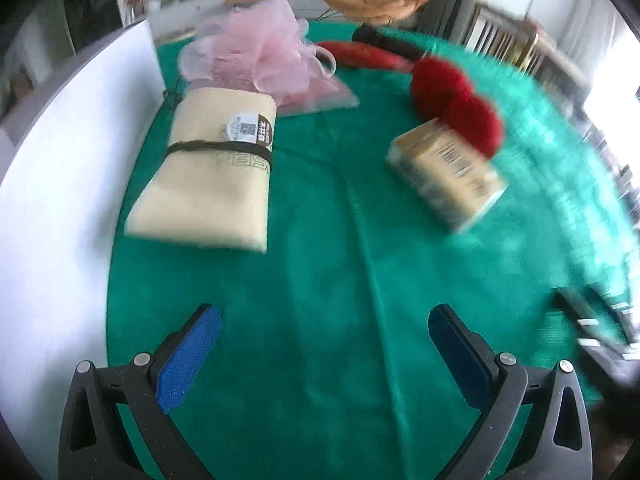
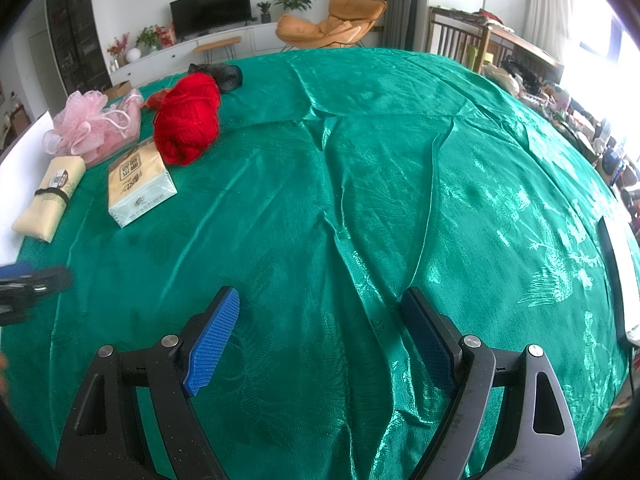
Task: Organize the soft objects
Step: 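Move the left tool to the cream towel bundle and close on it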
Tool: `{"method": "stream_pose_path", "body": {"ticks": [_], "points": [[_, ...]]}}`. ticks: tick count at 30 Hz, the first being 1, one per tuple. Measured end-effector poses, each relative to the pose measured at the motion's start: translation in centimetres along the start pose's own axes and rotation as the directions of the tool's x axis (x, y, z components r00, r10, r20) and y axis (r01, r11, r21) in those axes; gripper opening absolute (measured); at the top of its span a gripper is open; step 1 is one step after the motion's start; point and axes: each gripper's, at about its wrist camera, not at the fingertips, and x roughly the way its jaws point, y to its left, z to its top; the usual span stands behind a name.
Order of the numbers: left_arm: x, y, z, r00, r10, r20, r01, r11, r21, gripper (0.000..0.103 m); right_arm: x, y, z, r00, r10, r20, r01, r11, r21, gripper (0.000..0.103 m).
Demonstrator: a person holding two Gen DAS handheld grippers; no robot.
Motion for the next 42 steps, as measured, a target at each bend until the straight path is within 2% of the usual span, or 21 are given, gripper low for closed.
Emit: {"method": "stream_pose_path", "body": {"ticks": [1, 2, 4, 8, 11, 13, 15, 22, 29, 31, 33, 34, 38, 40, 42], "points": [[-1.4, 0.4, 0.4, 0.998, -0.053, 0.029, 0.054, 0.998, -0.027, 0.103, 0.0, 0.0, 0.0, 1.000, 0.000, 0.000, 0.000, 1.000, -0.001, 0.086], [-2.2, 0.7, 0.8, 0.997, -0.070, 0.046, 0.072, 0.997, -0.041, 0.103, 0.0, 0.0, 0.0, 1.000, 0.001, -0.001, -0.001, 1.000, -0.002, 0.087], [-3.7, 1.4, 2.9, 0.995, -0.067, 0.072, 0.072, 0.995, -0.069, 0.103, 0.1, 0.1, 0.0, 1.000, 0.002, -0.002, -0.002, 1.000, -0.005, 0.087], [-2.3, 2.2, 6.9, 0.998, 0.054, 0.038, -0.051, 0.995, -0.081, 0.103, 0.1, 0.1, 0.0, 1.000, 0.002, -0.002, -0.002, 1.000, -0.004, 0.088], [1.6, 2.7, 9.2, 0.990, 0.138, -0.038, -0.140, 0.989, -0.051, 0.103, 0.1, 0.1, 0.0, 1.000, 0.002, -0.002, -0.002, 1.000, -0.004, 0.088], [3.3, 3.1, 9.8, 0.982, 0.176, -0.074, -0.178, 0.984, -0.027, 0.103, 0.1, 0.1, 0.0, 1.000, 0.003, -0.002, -0.003, 1.000, -0.004, 0.088], [4.4, 3.3, 10.2, 0.979, 0.187, -0.076, -0.189, 0.982, -0.013, 0.103, 0.1, 0.2, 0.0, 1.000, 0.005, -0.002, -0.005, 1.000, -0.005, 0.088], [6.7, 4.1, 11.0, 0.982, 0.142, -0.127, -0.146, 0.989, -0.027, 0.103, 0.1, 0.3, 0.0, 1.000, 0.005, -0.002, -0.005, 1.000, -0.004, 0.088], [7.1, 3.9, 10.6, 0.982, 0.167, -0.092, -0.167, 0.986, 0.006, 0.103, 0.1, 0.2, 0.0, 1.000, 0.005, -0.002, -0.005, 1.000, -0.004, 0.088], [7.0, 3.7, 10.3, 0.980, 0.165, -0.112, -0.166, 0.986, -0.003, 0.102, 0.1, 0.3, 0.0, 1.000, 0.005, -0.002, -0.005, 1.000, -0.004, 0.088], [5.9, 3.4, 9.0, 0.984, 0.162, -0.078, -0.163, 0.986, -0.014, 0.084, 0.1, 0.3, 0.0, 1.000, 0.005, -0.002, -0.005, 1.000, -0.005, 0.088], [5.2, 3.3, 8.5, 0.983, 0.178, -0.048, -0.179, 0.984, -0.011, 0.062, 0.1, 0.3, 0.0, 1.000, 0.004, -0.002, -0.004, 1.000, -0.005, 0.088], [2.8, 3.6, 5.8, 0.998, 0.056, -0.020, -0.058, 0.994, -0.097, 0.056, 0.1, 0.2, 0.0, 1.000, 0.004, -0.002, -0.004, 1.000, -0.005, 0.088], [0.9, 2.8, 3.4, 0.999, 0.035, -0.002, -0.035, 0.995, -0.091, 0.056, 0.1, 0.2, -0.1, 1.000, 0.004, -0.002, -0.004, 1.000, -0.005, 0.088], [-0.6, 1.9, 1.1, 0.999, 0.041, 0.001, -0.041, 0.997, -0.063, 0.056, 0.1, 0.2, -0.1, 1.000, 0.004, -0.002, -0.004, 1.000, -0.005, 0.088]]}}
